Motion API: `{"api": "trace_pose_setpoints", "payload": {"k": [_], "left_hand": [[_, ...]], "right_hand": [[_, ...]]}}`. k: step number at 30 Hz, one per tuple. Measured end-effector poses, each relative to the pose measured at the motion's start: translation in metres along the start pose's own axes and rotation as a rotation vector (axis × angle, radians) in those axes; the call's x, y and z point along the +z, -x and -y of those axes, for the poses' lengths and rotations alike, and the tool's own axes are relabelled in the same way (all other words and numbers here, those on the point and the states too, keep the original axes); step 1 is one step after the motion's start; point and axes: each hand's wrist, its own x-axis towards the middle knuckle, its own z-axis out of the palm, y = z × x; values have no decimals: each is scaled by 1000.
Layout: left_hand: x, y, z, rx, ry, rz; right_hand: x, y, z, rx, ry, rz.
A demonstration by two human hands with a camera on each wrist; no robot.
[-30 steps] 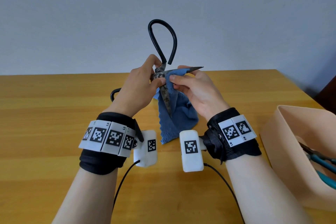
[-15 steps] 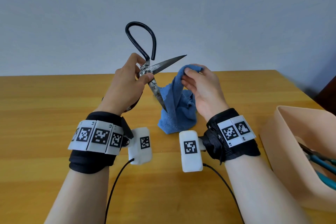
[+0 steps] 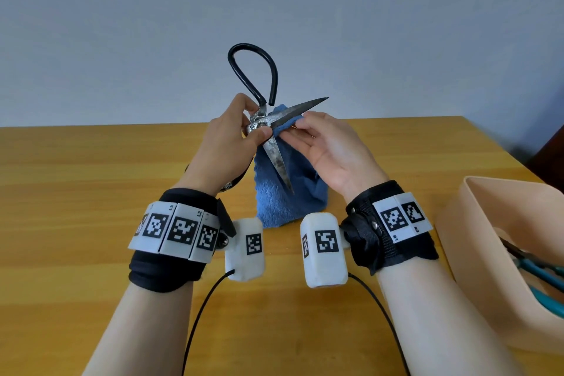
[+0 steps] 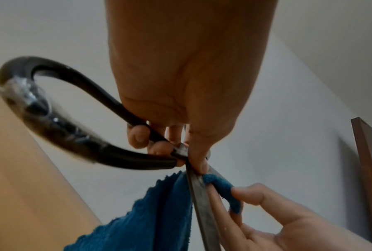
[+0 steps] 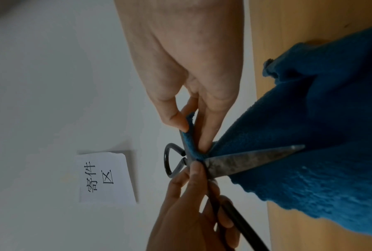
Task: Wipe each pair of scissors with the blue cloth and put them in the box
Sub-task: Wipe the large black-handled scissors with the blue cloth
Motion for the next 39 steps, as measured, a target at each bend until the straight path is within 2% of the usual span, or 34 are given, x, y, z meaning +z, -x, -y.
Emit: {"api": "trace_pose_setpoints", "payload": {"k": [12,19,23,29,39], "left_hand": [[9,-1,-7,49,12,14],[3,-1,-1,25,-13,5],[3,-1,-2,29,7,13],[4,0,-3,35,-39,9],[3,0,-5,36,-29,27]], "right_hand": [[-3,1,-2,-93,11,-48],[1,1,-4,-131,31,-79],[-2,1,-3,-134,63,-116],[-3,2,-1,-146,59,-79],[-4,3,1,-165,65,-117]]}}
